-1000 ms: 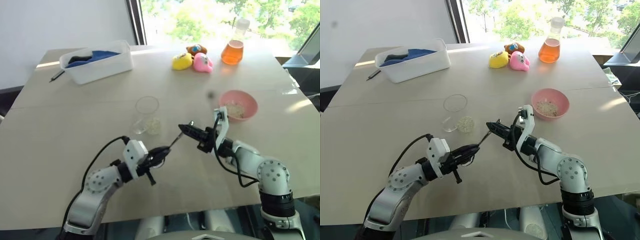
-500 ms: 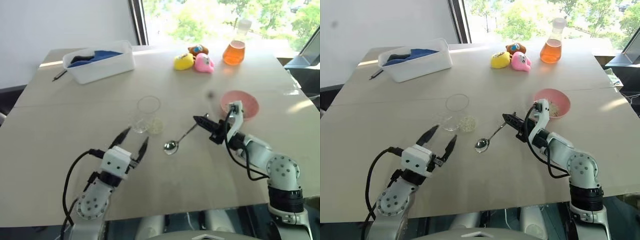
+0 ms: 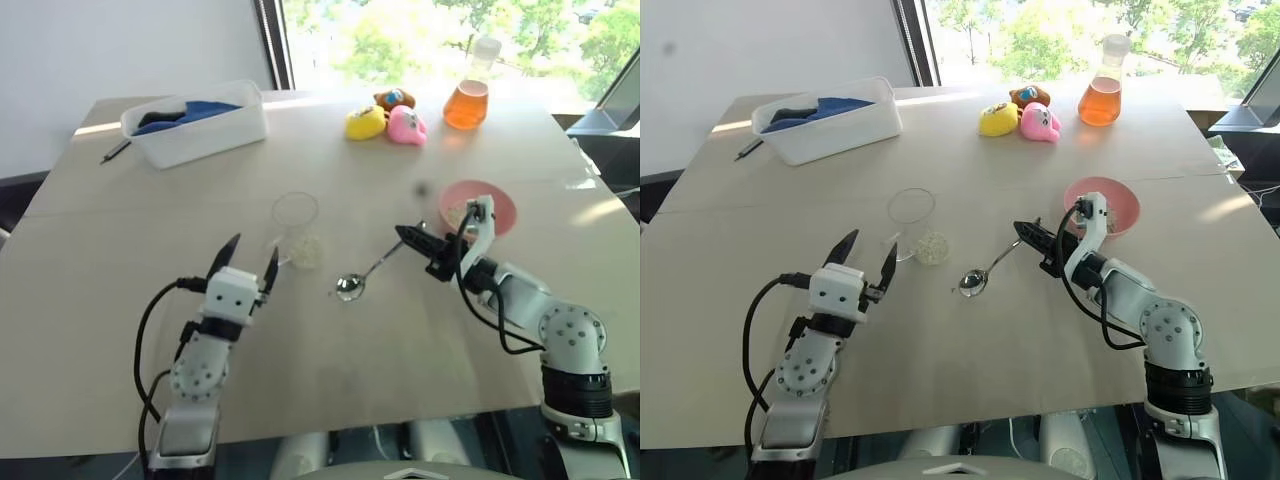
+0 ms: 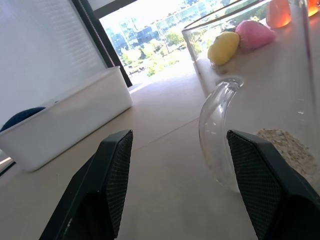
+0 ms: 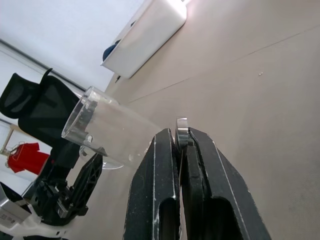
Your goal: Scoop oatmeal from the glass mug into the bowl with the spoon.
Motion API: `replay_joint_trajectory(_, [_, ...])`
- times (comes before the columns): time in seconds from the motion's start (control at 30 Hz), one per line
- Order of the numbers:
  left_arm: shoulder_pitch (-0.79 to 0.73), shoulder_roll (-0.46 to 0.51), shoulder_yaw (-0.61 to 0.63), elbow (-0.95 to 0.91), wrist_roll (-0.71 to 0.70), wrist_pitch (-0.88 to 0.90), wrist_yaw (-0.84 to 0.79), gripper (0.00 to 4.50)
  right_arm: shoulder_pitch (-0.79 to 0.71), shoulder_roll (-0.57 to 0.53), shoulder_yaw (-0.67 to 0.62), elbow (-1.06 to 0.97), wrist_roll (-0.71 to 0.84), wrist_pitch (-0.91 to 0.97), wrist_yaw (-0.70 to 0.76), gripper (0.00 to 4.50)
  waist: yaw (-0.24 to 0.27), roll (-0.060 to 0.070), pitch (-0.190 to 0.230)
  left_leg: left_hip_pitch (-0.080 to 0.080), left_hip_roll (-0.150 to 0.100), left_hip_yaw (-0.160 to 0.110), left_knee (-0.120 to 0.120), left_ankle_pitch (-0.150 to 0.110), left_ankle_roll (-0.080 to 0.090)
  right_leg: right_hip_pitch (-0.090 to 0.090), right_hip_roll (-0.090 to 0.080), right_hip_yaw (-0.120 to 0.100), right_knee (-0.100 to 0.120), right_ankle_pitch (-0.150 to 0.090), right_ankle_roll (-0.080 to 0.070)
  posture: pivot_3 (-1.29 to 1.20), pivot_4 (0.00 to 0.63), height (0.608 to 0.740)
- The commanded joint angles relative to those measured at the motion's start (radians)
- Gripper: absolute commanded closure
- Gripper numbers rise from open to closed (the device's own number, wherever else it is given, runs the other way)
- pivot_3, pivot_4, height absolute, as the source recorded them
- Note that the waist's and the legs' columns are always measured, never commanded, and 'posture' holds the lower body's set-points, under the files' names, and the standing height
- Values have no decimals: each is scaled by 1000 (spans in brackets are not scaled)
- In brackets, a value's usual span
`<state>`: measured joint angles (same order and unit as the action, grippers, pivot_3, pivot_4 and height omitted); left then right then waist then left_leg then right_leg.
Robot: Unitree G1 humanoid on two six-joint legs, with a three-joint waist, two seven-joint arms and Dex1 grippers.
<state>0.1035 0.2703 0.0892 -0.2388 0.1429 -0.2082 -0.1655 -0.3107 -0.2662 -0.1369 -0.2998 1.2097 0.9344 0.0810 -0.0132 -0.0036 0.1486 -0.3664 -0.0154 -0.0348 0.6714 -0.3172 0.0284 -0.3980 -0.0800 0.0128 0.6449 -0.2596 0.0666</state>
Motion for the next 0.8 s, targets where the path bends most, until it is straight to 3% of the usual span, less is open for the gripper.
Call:
replay_joint_trajectory(0.03, [-37,13,20,30,-18,-9,5,1347,-1,8,-10,-36,6,-17,7,4500,0,0,0,0,0,0,0,0,0,0,0,0,0,0,0,0,150,740])
replay_joint_trajectory(0.63, [-138,56,31,136,-62,24,-15,1347,15,31,-10,-45,-17,-20,3,4500,-1,0,0,0,0,0,0,1,-1,0,0,0,1,0,0,0,150,740])
replay_joint_trajectory(0.8, [-145,55,25,134,-69,45,-23,3496,11,33,-12,-41,-20,-19,5,4500,-1,0,0,0,0,0,0,1,-1,-1,0,0,1,0,0,0,150,740])
